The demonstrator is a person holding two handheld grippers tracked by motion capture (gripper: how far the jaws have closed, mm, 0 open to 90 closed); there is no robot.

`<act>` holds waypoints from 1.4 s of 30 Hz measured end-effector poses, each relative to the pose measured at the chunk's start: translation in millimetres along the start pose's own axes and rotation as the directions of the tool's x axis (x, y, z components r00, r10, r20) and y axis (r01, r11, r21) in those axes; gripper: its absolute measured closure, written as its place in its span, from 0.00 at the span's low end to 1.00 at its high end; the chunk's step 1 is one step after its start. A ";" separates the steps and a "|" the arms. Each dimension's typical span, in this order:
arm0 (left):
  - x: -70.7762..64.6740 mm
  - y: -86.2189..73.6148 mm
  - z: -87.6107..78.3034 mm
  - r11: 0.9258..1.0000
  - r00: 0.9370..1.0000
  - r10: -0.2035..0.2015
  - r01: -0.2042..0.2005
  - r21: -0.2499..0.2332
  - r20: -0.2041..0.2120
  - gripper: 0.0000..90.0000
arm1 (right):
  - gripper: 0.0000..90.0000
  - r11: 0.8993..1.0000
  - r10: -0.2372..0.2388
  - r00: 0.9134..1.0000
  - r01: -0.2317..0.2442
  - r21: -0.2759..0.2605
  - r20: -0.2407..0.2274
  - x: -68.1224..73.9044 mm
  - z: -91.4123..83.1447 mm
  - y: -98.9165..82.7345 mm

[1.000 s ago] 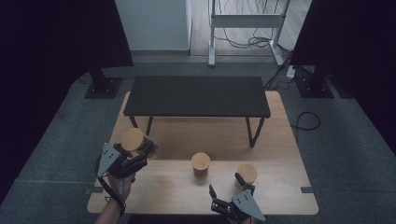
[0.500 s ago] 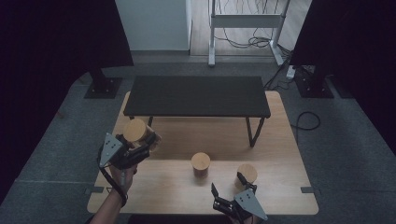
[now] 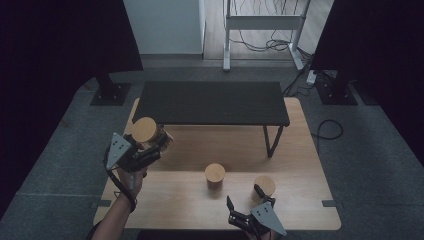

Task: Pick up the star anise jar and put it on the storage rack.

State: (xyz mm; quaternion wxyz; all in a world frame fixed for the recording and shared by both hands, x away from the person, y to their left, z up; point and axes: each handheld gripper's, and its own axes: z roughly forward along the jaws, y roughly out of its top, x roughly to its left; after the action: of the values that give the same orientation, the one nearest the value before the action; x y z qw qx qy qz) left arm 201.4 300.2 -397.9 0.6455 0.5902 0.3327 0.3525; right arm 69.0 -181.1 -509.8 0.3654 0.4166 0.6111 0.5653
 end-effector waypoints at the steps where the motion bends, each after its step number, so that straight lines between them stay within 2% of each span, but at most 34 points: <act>1: 0.4 0.9 1.2 1.000 1.000 0.001 -0.001 -0.002 0.001 0.30 | 0.04 1.000 0.002 1.000 -0.002 0.001 0.000 0.0 0.0 0.1; 21: 9.7 12.9 22.3 0.999 1.000 -0.010 0.010 -0.031 -0.006 0.29 | 0.04 1.000 0.012 1.000 -0.012 0.006 0.002 -1.4 -0.2 1.3; 34: 13.4 22.8 44.2 0.999 0.999 0.019 -0.020 -0.033 -0.036 0.29 | 0.04 1.000 0.015 1.000 -0.015 0.001 -0.023 -0.7 -3.2 3.7; 38: 14.0 27.2 51.5 0.999 0.998 0.042 -0.043 -0.022 -0.043 0.29 | 0.04 1.000 0.018 1.000 -0.018 0.003 -0.021 -1.3 -3.1 4.0; 42: 15.6 31.0 58.9 0.999 0.998 0.048 -0.049 -0.016 -0.046 0.29 | 0.04 1.000 0.022 1.000 -0.021 0.008 -0.017 -2.3 -2.3 4.2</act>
State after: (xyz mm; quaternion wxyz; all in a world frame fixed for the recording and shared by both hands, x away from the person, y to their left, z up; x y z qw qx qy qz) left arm 257.6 284.0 -362.4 0.6341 0.5841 0.3299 0.3845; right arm 68.1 -184.1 -505.5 0.3524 0.4197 0.6120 0.5703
